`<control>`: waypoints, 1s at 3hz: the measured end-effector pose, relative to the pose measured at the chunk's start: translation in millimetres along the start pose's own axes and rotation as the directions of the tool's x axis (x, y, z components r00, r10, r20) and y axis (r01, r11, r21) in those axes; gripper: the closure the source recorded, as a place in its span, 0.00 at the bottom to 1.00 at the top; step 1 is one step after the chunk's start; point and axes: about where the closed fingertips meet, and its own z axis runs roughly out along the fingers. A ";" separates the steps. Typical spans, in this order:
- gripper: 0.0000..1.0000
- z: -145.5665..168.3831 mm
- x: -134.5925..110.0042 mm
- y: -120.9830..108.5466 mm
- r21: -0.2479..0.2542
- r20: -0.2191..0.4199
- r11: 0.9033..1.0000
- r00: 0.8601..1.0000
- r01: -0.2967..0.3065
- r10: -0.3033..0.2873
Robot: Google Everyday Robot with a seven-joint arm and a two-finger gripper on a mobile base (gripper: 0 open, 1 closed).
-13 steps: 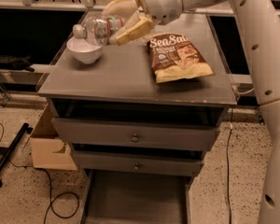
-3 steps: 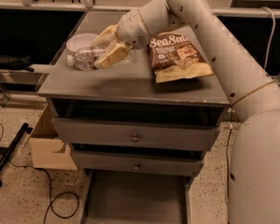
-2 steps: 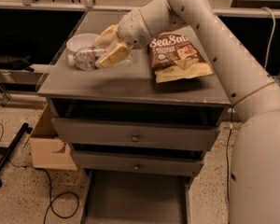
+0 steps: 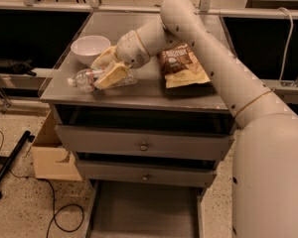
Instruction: Pick water bottle from bottom drawer and place on counter
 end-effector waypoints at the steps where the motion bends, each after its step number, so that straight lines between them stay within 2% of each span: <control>1: 1.00 0.0 0.0 0.0 0.000 0.000 1.000 1.000 0.000 0.000; 2: 0.85 0.1 0.0 0.0 0.000 0.000 1.000 1.000 0.000 0.000; 3: 0.62 0.1 0.0 0.0 0.000 0.000 1.000 1.000 0.000 0.000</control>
Offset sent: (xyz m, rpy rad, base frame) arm 0.0000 0.0000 0.0000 0.0000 0.0000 0.0000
